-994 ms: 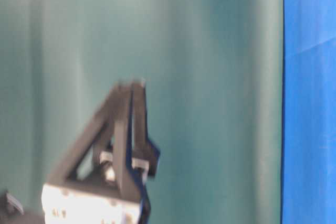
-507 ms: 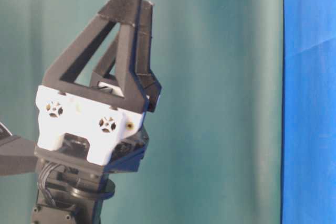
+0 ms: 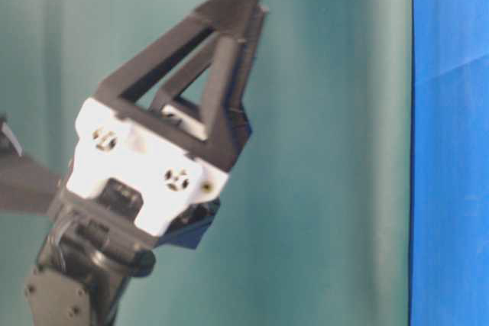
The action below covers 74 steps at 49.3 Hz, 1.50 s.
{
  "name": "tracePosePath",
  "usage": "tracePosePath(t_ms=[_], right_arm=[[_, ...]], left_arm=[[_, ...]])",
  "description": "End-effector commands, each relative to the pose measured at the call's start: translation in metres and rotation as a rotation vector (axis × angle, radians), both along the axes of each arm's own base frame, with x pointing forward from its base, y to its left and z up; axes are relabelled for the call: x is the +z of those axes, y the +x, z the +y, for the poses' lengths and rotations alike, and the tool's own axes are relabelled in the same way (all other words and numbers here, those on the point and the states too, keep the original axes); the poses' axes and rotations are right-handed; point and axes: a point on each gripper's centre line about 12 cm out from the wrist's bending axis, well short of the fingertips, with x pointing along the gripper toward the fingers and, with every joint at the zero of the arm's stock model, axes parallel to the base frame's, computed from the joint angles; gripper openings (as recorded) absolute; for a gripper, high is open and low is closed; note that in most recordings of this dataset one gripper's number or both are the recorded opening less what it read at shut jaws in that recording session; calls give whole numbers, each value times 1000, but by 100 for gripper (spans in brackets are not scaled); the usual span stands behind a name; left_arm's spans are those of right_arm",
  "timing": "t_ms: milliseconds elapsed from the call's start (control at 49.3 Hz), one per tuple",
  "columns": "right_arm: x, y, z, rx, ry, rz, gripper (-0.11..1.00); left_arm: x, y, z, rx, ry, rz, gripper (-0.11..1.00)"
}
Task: Handover the blue block to the right arm after grasping it with the left arm, then place it in the designated position.
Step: 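Lower the open left gripper over the blue cube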
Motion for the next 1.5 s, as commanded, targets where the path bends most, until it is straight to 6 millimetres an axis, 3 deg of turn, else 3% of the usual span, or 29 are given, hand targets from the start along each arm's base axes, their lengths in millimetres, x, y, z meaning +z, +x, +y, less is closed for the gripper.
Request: tracePosePath(t_ms=[0, 406, 1481], right_arm=[[6, 2, -1, -4, 2, -19, 97], [6, 2, -1, -4, 2, -17, 97], [6, 2, -1, -4, 4, -16, 97]], left_arm=[[13, 5, -2, -2, 8, 55, 92], [3, 19, -3, 32, 24, 441, 92], [2, 17, -3, 38, 20, 460, 92]])
